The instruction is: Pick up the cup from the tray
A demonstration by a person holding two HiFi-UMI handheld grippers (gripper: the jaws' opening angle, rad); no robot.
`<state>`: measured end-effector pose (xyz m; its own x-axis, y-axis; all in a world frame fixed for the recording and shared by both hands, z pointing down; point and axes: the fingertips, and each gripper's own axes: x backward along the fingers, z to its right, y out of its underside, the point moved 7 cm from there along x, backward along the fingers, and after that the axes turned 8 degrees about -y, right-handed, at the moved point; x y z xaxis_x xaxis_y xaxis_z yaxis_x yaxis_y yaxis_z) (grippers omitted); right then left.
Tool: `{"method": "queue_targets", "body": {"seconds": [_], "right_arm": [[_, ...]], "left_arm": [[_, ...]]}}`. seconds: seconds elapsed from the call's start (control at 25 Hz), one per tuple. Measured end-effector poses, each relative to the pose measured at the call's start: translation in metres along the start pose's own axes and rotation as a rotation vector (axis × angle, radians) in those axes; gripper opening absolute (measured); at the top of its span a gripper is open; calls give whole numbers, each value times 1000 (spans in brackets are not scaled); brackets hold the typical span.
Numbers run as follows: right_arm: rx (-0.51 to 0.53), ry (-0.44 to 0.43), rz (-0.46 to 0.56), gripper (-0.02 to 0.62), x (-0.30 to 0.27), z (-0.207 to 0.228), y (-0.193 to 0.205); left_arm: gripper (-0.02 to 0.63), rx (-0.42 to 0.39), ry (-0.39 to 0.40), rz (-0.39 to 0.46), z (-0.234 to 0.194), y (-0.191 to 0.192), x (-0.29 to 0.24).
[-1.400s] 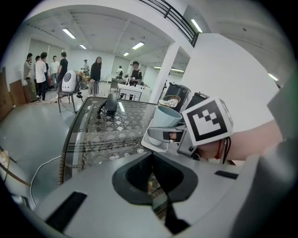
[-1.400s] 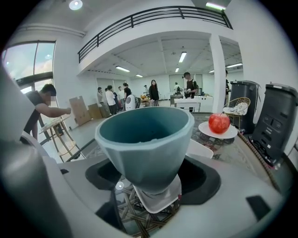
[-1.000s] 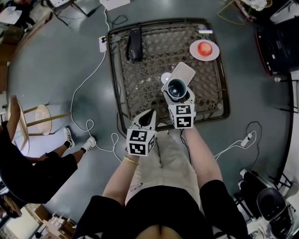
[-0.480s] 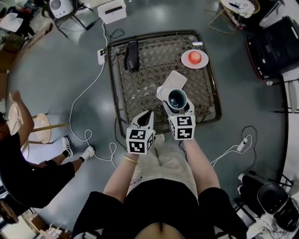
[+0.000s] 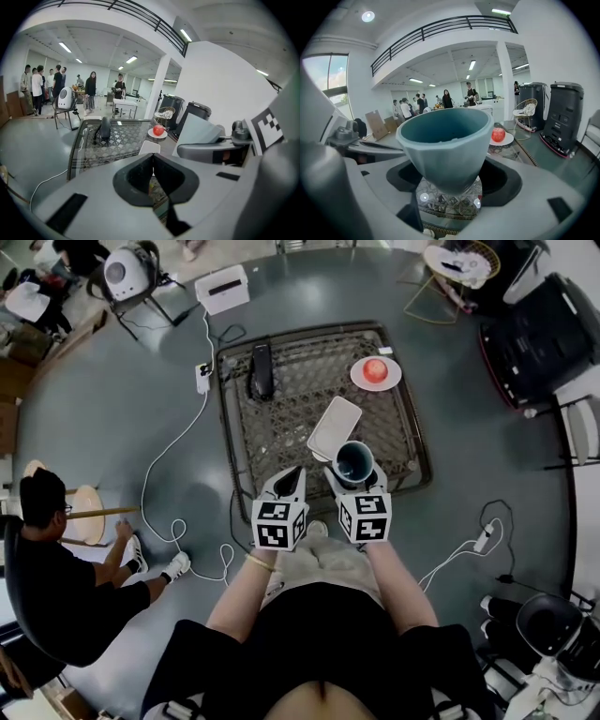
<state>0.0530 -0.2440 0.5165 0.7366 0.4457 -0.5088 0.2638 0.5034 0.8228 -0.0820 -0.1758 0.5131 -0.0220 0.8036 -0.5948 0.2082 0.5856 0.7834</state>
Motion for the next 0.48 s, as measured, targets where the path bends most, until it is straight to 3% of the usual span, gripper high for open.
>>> {"method": "queue_targets", "body": {"seconds": [0.48], "right_arm": [[81,-23,48,359,31,-16,-24]], "left_arm": [[9,-36,9,55,11,-19,13]]}}
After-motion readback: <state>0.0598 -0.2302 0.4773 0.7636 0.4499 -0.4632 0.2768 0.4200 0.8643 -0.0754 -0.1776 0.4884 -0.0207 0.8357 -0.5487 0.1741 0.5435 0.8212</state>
